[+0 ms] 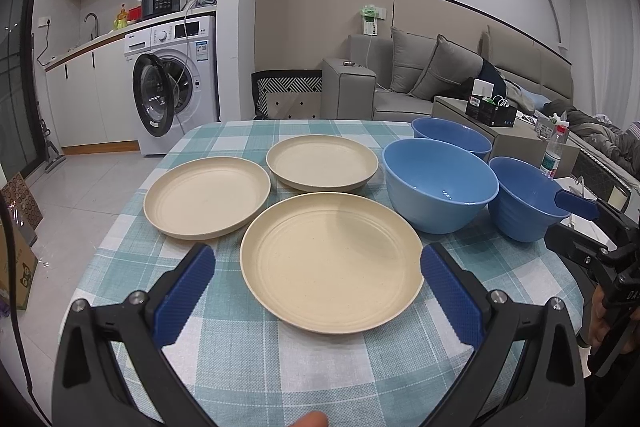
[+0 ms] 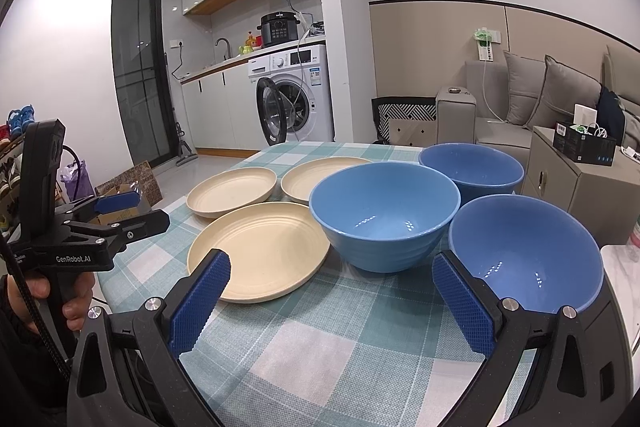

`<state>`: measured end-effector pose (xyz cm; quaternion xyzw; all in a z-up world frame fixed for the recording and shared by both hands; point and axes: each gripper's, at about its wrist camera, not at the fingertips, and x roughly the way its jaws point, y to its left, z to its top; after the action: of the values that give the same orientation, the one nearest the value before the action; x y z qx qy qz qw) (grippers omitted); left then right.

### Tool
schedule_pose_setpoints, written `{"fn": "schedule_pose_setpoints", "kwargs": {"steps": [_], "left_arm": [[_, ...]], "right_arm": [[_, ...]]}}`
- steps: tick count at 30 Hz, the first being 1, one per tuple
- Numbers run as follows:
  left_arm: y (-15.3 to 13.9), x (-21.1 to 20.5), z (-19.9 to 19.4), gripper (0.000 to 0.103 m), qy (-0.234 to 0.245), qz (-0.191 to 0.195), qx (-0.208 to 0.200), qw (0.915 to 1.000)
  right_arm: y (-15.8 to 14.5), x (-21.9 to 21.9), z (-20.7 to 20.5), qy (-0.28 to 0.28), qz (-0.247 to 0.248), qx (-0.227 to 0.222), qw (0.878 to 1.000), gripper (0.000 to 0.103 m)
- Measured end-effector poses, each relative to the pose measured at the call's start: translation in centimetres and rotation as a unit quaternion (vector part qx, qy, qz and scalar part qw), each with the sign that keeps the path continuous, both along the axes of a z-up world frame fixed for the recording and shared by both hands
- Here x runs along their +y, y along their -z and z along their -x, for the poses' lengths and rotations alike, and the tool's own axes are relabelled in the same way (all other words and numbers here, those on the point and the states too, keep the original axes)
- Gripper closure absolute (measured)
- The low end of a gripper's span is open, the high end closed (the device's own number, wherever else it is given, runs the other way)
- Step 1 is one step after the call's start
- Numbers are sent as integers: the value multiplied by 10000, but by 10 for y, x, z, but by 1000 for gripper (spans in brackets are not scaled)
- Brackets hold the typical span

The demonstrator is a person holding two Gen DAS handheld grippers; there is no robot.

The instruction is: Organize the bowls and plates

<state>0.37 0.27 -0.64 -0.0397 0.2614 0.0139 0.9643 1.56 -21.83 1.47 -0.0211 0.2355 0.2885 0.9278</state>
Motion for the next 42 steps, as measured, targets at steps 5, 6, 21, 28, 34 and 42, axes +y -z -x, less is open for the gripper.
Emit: {"fn": "schedule_pose_setpoints", "kwargs": {"steps": [5, 6, 21, 28, 34, 42], "left_arm": [[2, 0, 0, 0, 3, -5, -7, 10000], [2, 1, 1, 0, 1, -5, -7, 10000], [1, 3, 1, 0, -15, -11, 7, 10000], [1, 3, 1, 0, -15, -17, 7, 10000], [2, 4, 1, 0, -12, -17, 9, 10000], [2, 4, 1, 0, -29, -22, 3, 10000]], "right_arm": [[0, 0, 0, -16, -3, 3, 10000, 0], [0, 0, 0, -17, -3, 2, 10000, 0], [1, 1, 0, -5, 5, 0, 10000, 0], [1, 1, 1, -6, 1, -1, 10000, 0], [1, 0, 0, -7, 2, 5, 10000, 0], [1, 1, 1, -11, 12, 6, 10000, 0]]}}
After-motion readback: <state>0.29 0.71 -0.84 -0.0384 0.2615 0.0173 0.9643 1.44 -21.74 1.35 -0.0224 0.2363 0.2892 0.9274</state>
